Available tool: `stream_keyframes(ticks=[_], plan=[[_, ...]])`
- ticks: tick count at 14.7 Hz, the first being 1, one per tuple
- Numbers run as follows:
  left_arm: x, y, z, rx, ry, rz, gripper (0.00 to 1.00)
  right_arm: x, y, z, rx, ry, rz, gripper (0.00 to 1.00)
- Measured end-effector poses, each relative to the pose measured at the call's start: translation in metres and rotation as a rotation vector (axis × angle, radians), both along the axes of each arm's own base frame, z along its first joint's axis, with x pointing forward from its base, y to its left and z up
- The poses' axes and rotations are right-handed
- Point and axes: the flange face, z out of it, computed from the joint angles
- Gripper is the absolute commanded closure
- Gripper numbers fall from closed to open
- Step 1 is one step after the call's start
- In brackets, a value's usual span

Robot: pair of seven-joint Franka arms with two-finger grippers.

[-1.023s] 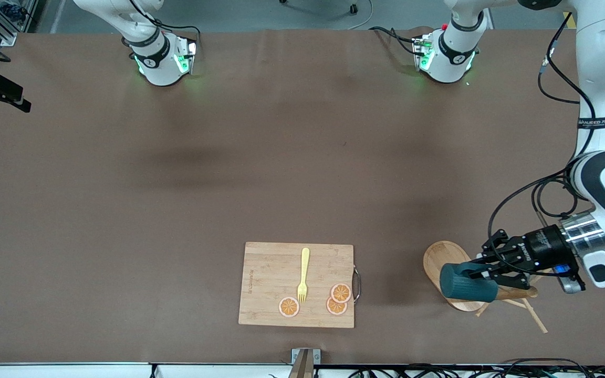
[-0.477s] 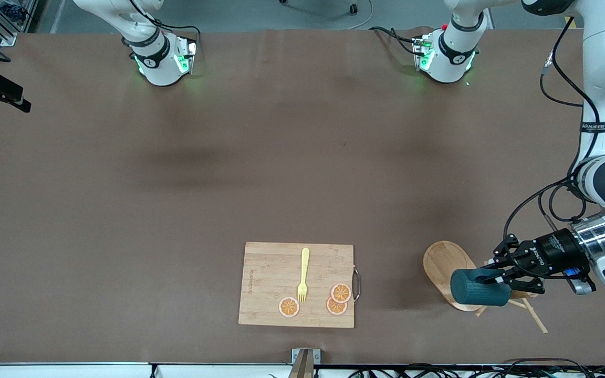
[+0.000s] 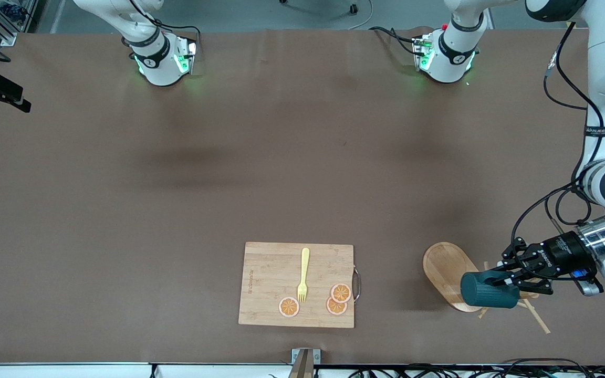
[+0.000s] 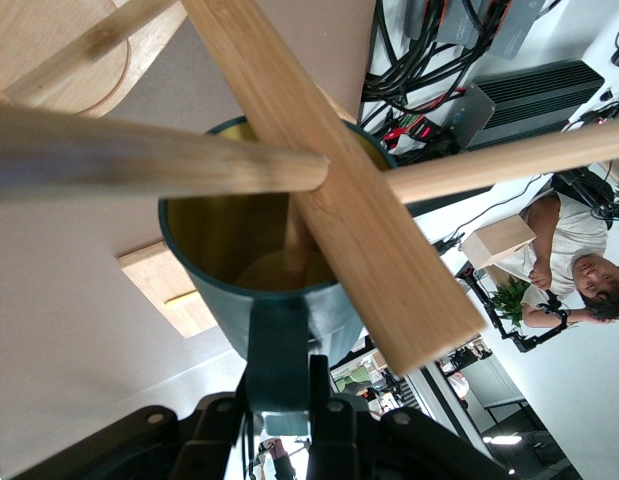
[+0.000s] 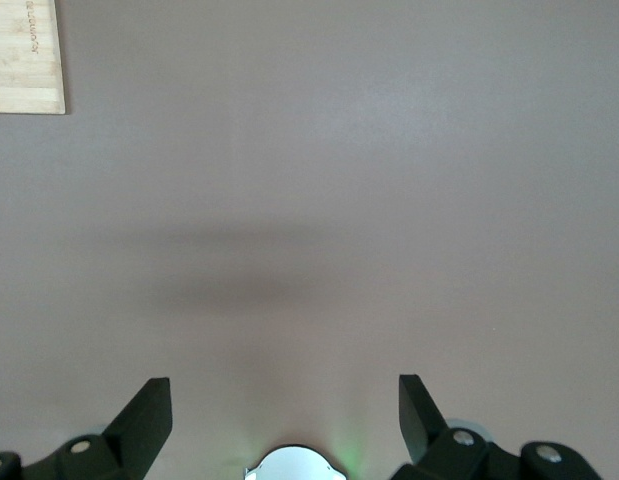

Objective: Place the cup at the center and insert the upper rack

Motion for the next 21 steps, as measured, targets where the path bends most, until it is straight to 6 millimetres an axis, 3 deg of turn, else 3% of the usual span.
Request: stream_keyframes(ticks=[1, 4, 8, 11, 14, 17, 21], plan=[[0.0, -0.001, 0.0, -0.001, 0.0, -0.001, 0.79, 0.0, 0.0, 0.0, 0.0, 0.0, 0.0, 0.0], [0.0, -0.001, 0.0, -0.001, -0.001, -0.001, 0.0, 0.0, 0.0, 0.0, 0.0, 0.0, 0.0, 0.0], [0.002, -0.004, 0.004, -0.001, -0.01, -0.007, 0.0, 0.0, 0.0, 0.0, 0.0, 0.0, 0.0, 0.0], [0.002, -0.012, 0.027, 0.098, -0.058, -0.074, 0.0, 0.0, 0.0, 0.0, 0.0, 0.0, 0.0, 0.0], [-0.009, -0.042, 0.083, 0.285, -0.136, -0.221, 0.0, 0.0, -0.001, 0.0, 0.0, 0.0, -0.001, 0.0], [-0.034, -0.074, 0.142, 0.526, -0.217, -0.424, 0.0, 0.0, -0.001, 0.0, 0.0, 0.0, -0.002, 0.0], [-0.073, -0.094, 0.195, 0.884, -0.314, -0.8, 0.0, 0.0, -0.001, 0.0, 0.0, 0.0, -0.002, 0.0]])
